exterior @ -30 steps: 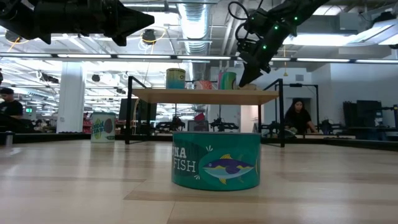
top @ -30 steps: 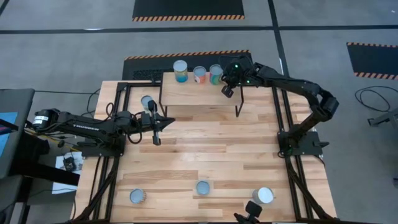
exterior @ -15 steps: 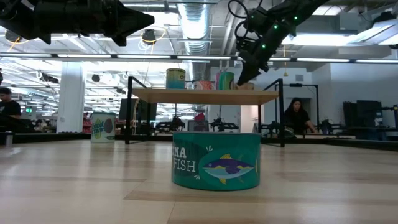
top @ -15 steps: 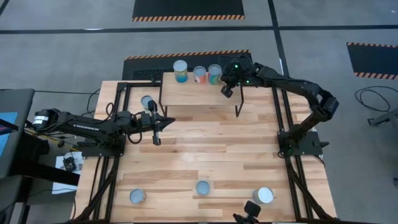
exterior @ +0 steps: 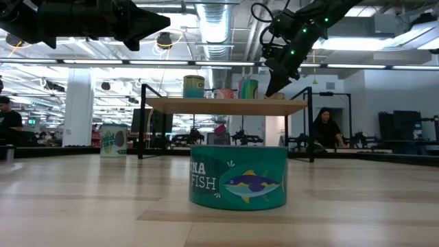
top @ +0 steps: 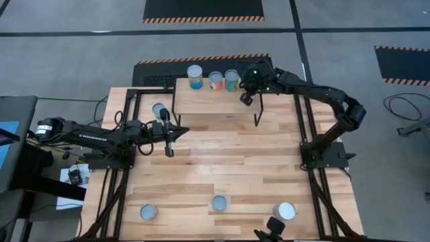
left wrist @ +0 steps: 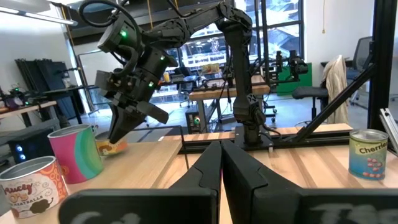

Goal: Pick and place cans onto a shelf
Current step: Put the canned mushrooms on the shelf, then put the canned spicy black beans on the shelf

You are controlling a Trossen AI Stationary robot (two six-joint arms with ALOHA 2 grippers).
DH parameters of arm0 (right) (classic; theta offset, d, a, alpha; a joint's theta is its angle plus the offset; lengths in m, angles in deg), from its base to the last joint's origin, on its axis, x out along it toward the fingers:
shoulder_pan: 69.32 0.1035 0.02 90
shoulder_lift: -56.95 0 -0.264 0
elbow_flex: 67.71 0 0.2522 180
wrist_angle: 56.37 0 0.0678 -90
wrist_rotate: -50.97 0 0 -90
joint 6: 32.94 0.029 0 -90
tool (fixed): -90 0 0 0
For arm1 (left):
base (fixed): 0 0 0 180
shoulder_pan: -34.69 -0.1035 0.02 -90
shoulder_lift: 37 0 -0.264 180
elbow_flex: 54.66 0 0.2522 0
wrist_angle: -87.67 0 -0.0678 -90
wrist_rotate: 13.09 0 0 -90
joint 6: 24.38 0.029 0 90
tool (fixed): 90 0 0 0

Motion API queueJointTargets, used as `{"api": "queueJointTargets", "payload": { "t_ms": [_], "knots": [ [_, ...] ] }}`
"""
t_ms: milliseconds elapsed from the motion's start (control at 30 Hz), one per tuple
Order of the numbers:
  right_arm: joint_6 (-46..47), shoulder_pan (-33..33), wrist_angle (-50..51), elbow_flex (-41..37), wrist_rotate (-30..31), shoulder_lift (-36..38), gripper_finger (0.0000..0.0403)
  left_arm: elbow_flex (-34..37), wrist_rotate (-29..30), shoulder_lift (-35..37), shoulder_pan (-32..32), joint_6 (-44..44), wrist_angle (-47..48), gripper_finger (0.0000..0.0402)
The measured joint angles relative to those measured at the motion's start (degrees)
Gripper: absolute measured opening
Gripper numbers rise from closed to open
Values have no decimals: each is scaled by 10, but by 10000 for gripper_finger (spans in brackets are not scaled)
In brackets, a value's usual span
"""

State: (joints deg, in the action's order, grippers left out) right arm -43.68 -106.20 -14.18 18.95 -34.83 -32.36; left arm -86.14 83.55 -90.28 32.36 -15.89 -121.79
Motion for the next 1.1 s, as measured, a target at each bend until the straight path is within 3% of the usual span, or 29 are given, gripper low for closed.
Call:
{"api": "queueJointTargets", "payload": {
  "t_ms": [333,667,900,1000,1100],
  "knots": [
    [2,0,1,0,2,0,77,0,0,0,0,0,0,2],
    [-6,0,-1,0,17,0,81,0,0,0,0,0,0,2],
    [-61,26,12,0,88,56,40,0,0,0,0,-1,4,2],
    [-61,49,7,-4,90,103,10,0,0,0,0,-1,4,2],
    [-62,71,-36,-48,82,160,12,0,0,0,0,-1,4,2]
  ]
}}
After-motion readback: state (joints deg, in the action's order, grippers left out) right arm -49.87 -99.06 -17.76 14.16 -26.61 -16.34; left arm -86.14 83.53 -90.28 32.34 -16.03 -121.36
